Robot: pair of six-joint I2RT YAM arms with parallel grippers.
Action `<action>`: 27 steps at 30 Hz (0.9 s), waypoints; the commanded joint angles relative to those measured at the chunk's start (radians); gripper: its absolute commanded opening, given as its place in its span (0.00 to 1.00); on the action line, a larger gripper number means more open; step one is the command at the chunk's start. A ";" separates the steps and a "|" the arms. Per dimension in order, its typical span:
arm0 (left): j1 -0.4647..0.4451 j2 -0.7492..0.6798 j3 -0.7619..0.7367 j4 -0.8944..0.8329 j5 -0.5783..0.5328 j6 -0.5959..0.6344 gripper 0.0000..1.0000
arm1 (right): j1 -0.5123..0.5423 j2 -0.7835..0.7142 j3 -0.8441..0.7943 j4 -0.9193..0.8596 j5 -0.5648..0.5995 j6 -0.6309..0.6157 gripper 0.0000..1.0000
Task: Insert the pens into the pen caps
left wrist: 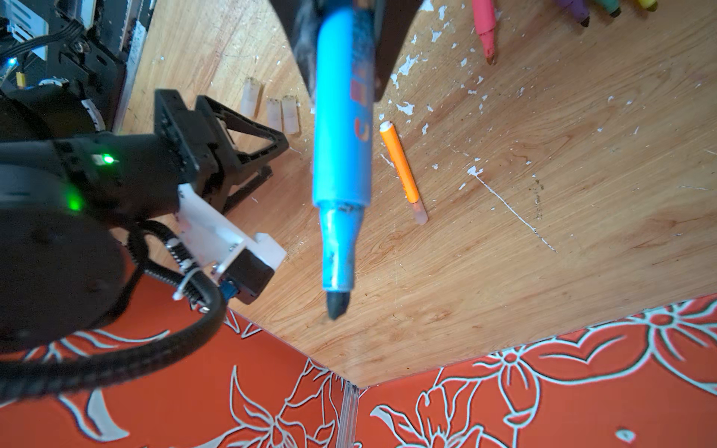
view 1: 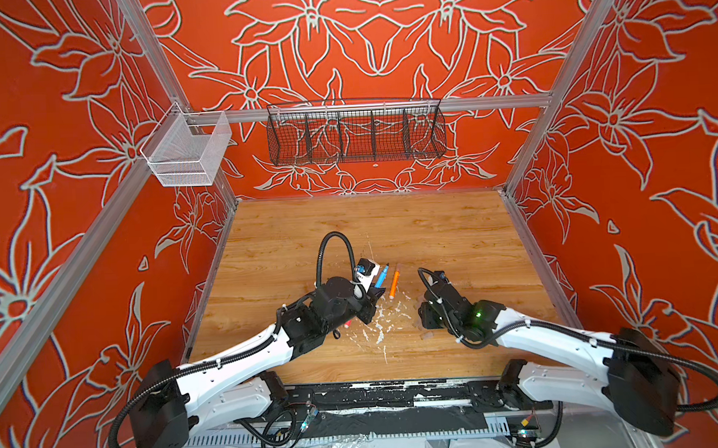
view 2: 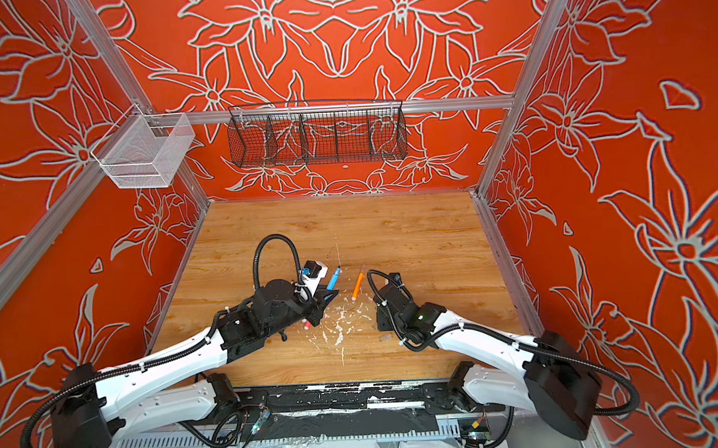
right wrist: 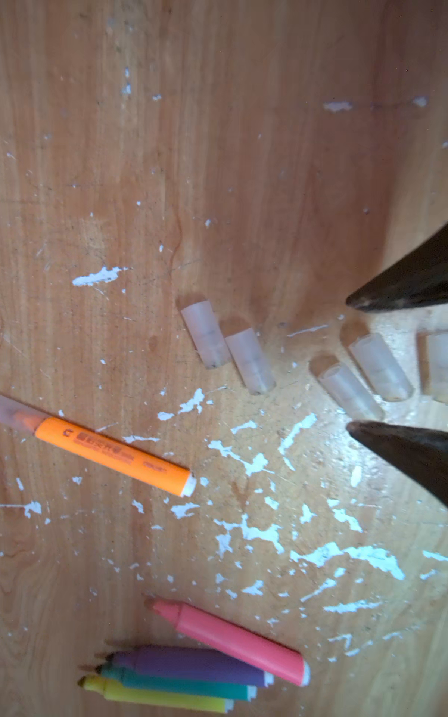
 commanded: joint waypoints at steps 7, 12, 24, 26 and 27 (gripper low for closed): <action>-0.001 -0.017 -0.007 0.027 -0.018 0.019 0.00 | -0.114 0.196 0.053 0.138 -0.106 -0.027 0.49; -0.001 -0.020 -0.006 0.015 -0.024 0.018 0.00 | -0.130 0.270 0.090 0.158 -0.127 -0.051 0.49; -0.001 -0.091 0.163 -0.212 -0.056 -0.282 0.00 | -0.132 0.337 0.153 0.113 -0.046 -0.073 0.55; -0.001 -0.094 0.220 -0.271 -0.025 -0.343 0.00 | -0.133 0.348 0.163 0.107 -0.031 -0.075 0.55; -0.001 -0.095 0.243 -0.297 -0.012 -0.367 0.00 | -0.133 0.356 0.171 0.102 -0.024 -0.079 0.55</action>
